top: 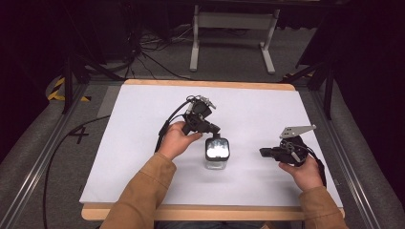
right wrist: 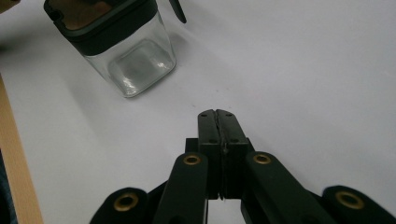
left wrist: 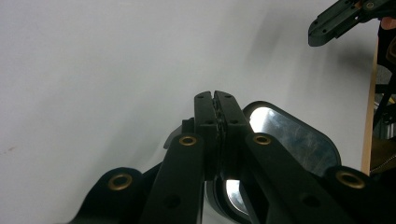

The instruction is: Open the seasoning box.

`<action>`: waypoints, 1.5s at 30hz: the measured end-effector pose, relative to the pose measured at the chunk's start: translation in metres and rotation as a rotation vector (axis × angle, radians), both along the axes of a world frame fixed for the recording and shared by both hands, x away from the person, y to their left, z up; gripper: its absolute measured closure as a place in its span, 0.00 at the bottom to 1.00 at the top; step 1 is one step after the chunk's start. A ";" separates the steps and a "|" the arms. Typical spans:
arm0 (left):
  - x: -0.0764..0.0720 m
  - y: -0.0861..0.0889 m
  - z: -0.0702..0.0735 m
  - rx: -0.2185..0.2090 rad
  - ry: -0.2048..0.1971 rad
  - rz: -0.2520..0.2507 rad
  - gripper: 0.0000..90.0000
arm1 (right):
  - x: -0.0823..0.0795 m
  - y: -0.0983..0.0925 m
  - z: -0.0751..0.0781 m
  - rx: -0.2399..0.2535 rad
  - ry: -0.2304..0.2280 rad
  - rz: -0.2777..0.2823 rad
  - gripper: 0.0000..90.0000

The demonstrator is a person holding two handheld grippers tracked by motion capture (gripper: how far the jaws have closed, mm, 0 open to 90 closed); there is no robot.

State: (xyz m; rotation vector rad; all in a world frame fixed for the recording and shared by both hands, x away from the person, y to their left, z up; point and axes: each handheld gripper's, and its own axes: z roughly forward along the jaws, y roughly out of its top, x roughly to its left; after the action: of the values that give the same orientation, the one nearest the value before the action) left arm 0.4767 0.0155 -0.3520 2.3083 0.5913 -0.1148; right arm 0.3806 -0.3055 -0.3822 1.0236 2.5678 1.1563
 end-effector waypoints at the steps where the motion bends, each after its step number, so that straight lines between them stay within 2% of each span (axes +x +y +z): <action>1: 0.000 0.000 0.000 0.000 0.000 0.000 0.99 | 0.000 0.001 0.000 -0.002 0.001 0.002 1.00; 16: 0.003 0.000 -0.002 -0.021 0.024 0.001 0.99 | -0.001 0.015 -0.002 -0.010 -0.011 0.035 1.00; 24: 0.004 0.001 -0.003 -0.030 0.039 0.006 0.99 | -0.003 0.035 -0.004 -0.014 -0.019 0.086 1.00; 29: 0.006 0.002 -0.004 -0.035 0.049 0.006 0.99 | -0.004 0.045 -0.003 0.016 -0.024 0.115 1.00; 37: 0.006 0.001 -0.004 -0.023 0.040 0.017 1.00 | -0.010 0.073 0.003 0.045 -0.067 0.188 1.00; 40: 0.005 0.000 -0.003 -0.015 0.027 0.015 1.00 | -0.012 0.081 0.008 0.067 -0.092 0.199 1.00; 43: 0.004 0.000 -0.002 0.013 0.005 0.033 0.99 | -0.013 0.087 0.011 0.093 -0.110 0.201 1.00; 45: 0.003 0.002 0.000 0.010 0.002 0.045 0.99 | -0.013 0.091 0.012 0.079 -0.127 0.202 1.00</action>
State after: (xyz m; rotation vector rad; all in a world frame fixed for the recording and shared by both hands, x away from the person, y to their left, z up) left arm 0.4797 0.0176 -0.3524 2.3029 0.6458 -0.0929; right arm 0.3676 -0.2145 -0.3702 0.6916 2.5891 1.3346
